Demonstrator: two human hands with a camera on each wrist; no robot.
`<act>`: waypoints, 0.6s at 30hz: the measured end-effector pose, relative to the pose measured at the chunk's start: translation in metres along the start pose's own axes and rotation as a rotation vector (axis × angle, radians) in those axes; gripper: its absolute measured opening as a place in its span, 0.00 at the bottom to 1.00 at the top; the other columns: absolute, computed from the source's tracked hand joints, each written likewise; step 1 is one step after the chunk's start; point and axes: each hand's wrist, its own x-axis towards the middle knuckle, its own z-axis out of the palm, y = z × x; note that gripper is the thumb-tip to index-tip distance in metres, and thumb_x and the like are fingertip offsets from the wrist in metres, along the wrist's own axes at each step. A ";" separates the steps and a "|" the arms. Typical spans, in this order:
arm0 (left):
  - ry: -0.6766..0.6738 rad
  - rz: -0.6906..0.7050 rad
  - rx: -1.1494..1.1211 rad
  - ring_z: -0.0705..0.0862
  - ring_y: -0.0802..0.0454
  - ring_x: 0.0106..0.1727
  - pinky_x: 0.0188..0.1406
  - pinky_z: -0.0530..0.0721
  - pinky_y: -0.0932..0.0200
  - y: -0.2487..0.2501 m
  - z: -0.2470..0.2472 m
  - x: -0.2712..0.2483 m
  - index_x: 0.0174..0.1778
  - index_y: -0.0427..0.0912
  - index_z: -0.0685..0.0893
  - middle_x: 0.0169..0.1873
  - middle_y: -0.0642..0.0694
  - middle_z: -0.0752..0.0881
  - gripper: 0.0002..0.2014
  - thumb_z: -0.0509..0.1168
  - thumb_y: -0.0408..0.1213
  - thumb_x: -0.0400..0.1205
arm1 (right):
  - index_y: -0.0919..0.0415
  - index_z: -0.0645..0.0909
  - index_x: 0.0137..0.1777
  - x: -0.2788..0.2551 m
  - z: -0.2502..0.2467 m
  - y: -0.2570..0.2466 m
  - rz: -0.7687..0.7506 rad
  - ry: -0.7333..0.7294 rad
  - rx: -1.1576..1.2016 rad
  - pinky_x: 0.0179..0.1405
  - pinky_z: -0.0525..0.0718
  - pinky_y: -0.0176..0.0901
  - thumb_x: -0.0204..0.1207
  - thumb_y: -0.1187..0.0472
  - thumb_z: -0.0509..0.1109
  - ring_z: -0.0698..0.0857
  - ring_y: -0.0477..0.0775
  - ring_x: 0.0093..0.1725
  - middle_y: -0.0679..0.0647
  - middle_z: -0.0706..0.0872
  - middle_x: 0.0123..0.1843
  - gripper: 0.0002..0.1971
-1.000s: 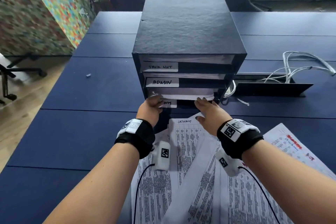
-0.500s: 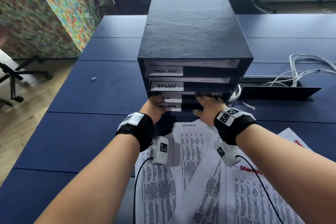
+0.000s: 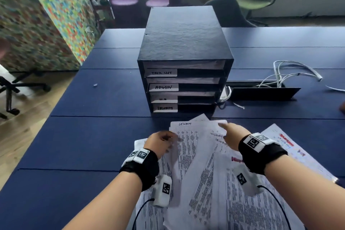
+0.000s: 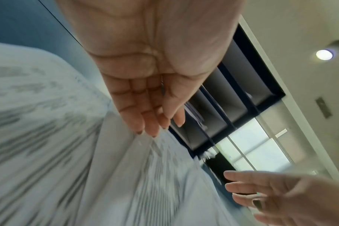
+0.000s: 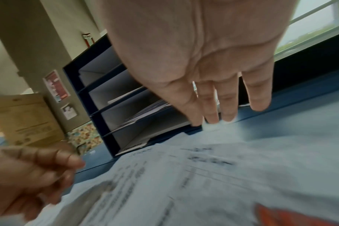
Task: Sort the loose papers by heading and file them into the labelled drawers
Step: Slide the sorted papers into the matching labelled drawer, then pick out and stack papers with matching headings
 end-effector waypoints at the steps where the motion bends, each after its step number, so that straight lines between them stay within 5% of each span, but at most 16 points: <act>1: -0.038 0.003 0.014 0.82 0.60 0.30 0.29 0.81 0.66 -0.003 0.008 -0.006 0.40 0.48 0.86 0.28 0.61 0.88 0.18 0.59 0.20 0.78 | 0.51 0.60 0.80 -0.007 0.002 0.010 0.034 0.014 0.016 0.72 0.70 0.42 0.77 0.72 0.54 0.71 0.54 0.75 0.54 0.68 0.79 0.32; 5: -0.159 -0.032 0.151 0.82 0.56 0.33 0.40 0.84 0.59 -0.019 0.038 -0.026 0.40 0.55 0.87 0.38 0.54 0.87 0.16 0.64 0.25 0.75 | 0.51 0.67 0.76 -0.039 0.013 0.050 0.124 0.056 0.087 0.58 0.80 0.39 0.73 0.77 0.51 0.79 0.53 0.67 0.52 0.77 0.72 0.33; 9: -0.124 -0.031 0.252 0.83 0.56 0.48 0.52 0.81 0.65 -0.027 0.056 -0.039 0.54 0.50 0.86 0.46 0.54 0.85 0.12 0.71 0.34 0.75 | 0.53 0.73 0.72 -0.056 0.027 0.081 0.139 0.036 0.109 0.61 0.77 0.37 0.76 0.71 0.63 0.82 0.48 0.62 0.49 0.83 0.65 0.25; 13: -0.085 -0.043 0.263 0.81 0.56 0.47 0.46 0.77 0.68 -0.029 0.065 -0.047 0.56 0.49 0.83 0.43 0.54 0.83 0.17 0.75 0.37 0.72 | 0.49 0.75 0.70 -0.068 0.040 0.094 0.099 0.038 0.132 0.57 0.82 0.37 0.72 0.65 0.73 0.83 0.46 0.59 0.46 0.83 0.65 0.26; 18: -0.021 -0.021 0.383 0.78 0.57 0.39 0.36 0.74 0.66 -0.034 0.076 -0.053 0.53 0.49 0.78 0.34 0.58 0.78 0.16 0.74 0.37 0.73 | 0.47 0.79 0.66 -0.076 0.050 0.100 0.034 0.101 0.111 0.51 0.83 0.35 0.74 0.55 0.71 0.80 0.45 0.51 0.46 0.80 0.60 0.19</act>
